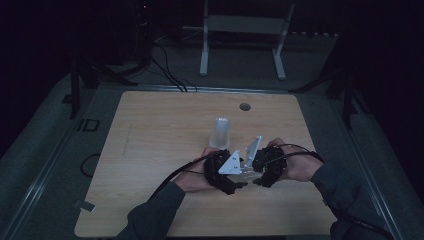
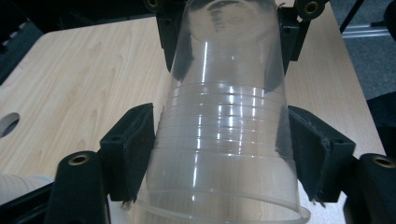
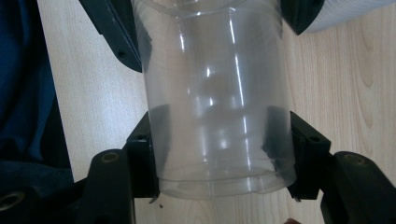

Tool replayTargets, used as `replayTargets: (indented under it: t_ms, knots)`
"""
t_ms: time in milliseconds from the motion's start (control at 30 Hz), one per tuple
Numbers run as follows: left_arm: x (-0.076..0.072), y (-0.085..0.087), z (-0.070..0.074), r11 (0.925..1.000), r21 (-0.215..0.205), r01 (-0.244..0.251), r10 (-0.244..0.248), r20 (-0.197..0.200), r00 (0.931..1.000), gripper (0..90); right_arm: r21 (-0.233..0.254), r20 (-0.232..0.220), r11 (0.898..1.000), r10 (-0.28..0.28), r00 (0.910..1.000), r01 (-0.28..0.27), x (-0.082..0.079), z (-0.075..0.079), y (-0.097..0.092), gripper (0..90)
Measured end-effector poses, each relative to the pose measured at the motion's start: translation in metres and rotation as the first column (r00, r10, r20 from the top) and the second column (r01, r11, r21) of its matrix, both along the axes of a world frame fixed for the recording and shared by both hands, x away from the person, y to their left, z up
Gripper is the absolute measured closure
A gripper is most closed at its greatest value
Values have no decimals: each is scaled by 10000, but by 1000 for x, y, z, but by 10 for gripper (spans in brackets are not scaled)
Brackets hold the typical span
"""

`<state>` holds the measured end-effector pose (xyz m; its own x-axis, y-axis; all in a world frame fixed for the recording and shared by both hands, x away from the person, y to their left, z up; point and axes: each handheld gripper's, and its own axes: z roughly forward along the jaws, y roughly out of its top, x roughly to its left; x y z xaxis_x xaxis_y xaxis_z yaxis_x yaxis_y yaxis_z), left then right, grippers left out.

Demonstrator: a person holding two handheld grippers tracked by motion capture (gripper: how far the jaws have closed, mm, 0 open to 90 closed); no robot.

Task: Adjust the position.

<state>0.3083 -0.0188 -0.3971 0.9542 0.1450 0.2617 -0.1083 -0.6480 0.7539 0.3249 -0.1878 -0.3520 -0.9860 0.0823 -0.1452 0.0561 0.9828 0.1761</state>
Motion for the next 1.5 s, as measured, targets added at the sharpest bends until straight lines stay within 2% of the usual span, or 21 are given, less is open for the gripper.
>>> replayTargets:
  t_ms: [167, 333, 467, 700, 767, 1033, 1167, 1400, 1500]
  knots:
    - [2, 1, 0, 9998, -46, -175, 174, -176, 9997, 213, 67, -20, 9999, -76, 10000, 76, 0, -1, -2, 412]
    - [3, 4, 2, 9994, -238, -260, 252, -322, 9992, 201, 122, -21, 9997, -226, 9997, 226, 0, -4, -5, 411]
    - [4, 6, 6, 9987, -440, -258, 243, -348, 9991, 225, 35, 17, 9993, -374, 9993, 374, 2, -7, -7, 411]
    - [8, 11, 8, 9960, -688, -567, 541, -390, 9978, 258, -40, 40, 9968, -799, 9968, 799, 4, -12, -13, 411]
    - [10, 13, 8, 9946, -758, -712, 674, -512, 9964, 258, -6, 58, 9956, -940, 9956, 940, 4, -14, -16, 411]
    - [16, 18, 6, 9879, -976, -1201, 1140, -658, 9913, 284, 182, 112, 9868, -1610, 9869, 1608, 7, -23, -22, 411]
    - [18, 20, 7, 9858, -1063, -1299, 1225, -731, 9898, 284, 368, 48, 9801, -1953, 9807, 1950, 8, -28, -24, 411]
    - [20, 22, 7, 9802, -1214, -1563, 1467, -844, 9856, 292, 492, 16, 9732, -2248, 9744, 2245, 7, -41, -25, 412]
    - [22, 24, 6, 9765, -1286, -1731, 1625, -888, 9827, 292, 619, 19, 9674, -2463, 9692, 2457, 8, -43, -27, 411]
